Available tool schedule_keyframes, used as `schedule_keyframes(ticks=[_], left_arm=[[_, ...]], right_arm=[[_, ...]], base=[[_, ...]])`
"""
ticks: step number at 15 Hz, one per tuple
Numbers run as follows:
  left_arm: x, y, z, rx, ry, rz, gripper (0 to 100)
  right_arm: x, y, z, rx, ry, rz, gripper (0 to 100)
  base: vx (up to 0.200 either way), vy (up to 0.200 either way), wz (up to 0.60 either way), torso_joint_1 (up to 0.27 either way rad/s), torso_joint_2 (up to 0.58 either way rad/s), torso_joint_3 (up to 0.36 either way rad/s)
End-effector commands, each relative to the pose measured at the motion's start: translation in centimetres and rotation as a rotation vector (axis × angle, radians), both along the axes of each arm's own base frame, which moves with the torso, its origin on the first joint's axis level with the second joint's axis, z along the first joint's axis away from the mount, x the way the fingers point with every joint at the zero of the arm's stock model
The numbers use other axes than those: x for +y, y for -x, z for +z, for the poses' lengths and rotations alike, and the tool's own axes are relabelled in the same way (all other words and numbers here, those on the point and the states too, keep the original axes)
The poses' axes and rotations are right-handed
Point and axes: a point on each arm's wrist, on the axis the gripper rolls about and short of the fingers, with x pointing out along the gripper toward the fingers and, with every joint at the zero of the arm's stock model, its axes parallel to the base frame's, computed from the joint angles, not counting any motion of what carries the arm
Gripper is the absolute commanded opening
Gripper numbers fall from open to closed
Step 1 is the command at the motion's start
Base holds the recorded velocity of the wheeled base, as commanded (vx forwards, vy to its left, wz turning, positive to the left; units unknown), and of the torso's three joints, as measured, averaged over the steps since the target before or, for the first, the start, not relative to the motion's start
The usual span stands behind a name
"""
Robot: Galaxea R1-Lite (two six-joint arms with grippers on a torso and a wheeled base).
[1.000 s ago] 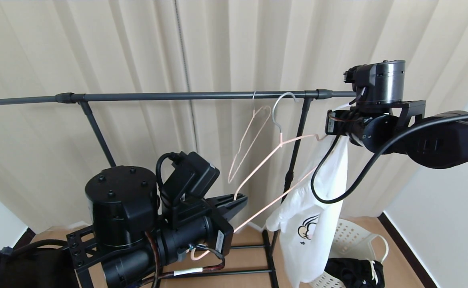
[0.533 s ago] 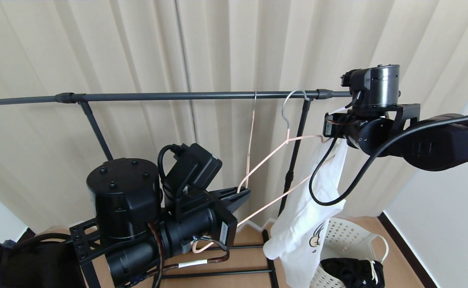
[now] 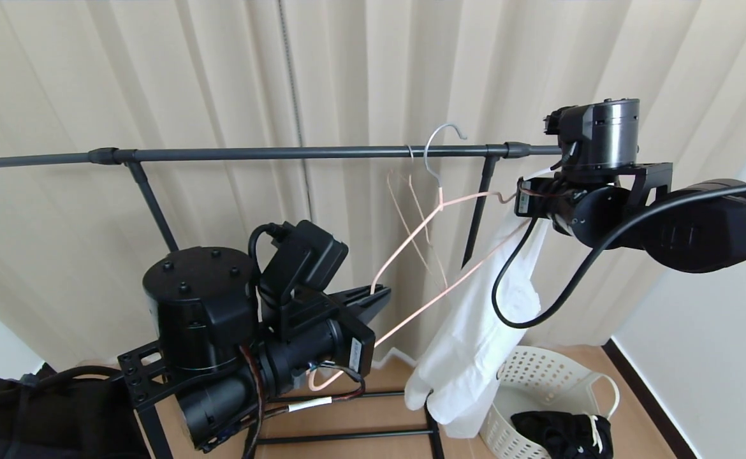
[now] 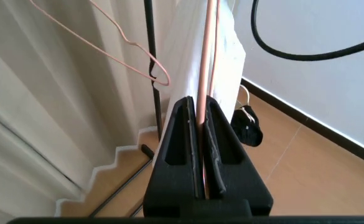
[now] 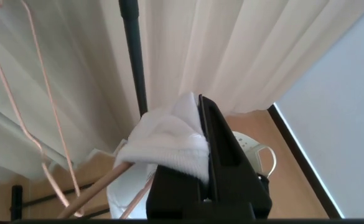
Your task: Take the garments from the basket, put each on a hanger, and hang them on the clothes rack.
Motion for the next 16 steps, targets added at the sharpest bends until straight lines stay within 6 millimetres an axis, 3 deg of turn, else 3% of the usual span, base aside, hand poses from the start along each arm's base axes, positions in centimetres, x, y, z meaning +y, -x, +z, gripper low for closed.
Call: schedule_keyframes(ticks=[1, 4, 9, 12, 16], left_arm=[[-0.2, -0.2, -0.2, 0.0, 0.001, 0.0, 0], [-0.6, -0.5, -0.7, -0.011, 0.007, -0.001, 0], [-0.5, -0.2, -0.9, -0.008, 0.002, -0.012, 0], [-0.4, 0.2, -1.2, 0.0, -0.007, -0.029, 0], [1.1, 1.9, -1.2, 0.018, -0.006, -0.143, 0]], right_arm=[[0.4, 0.2, -0.2, 0.005, 0.003, 0.008, 0], [1.1, 0.9, -0.5, 0.015, 0.011, 0.027, 0], [4.4, 5.0, 0.8, -0.034, -0.007, 0.145, 0], [4.1, 5.3, 1.2, -0.04, -0.007, 0.146, 0], [2.1, 5.4, 2.4, -0.061, -0.009, 0.123, 0]], base=[[0.0, 0.0, 0.0, 0.0, 0.0, 0.0], [0.0, 0.0, 0.0, 0.0, 0.0, 0.0], [0.0, 0.0, 0.0, 0.0, 0.0, 0.0], [0.0, 0.0, 0.0, 0.0, 0.0, 0.0], [0.0, 0.0, 0.0, 0.0, 0.0, 0.0]])
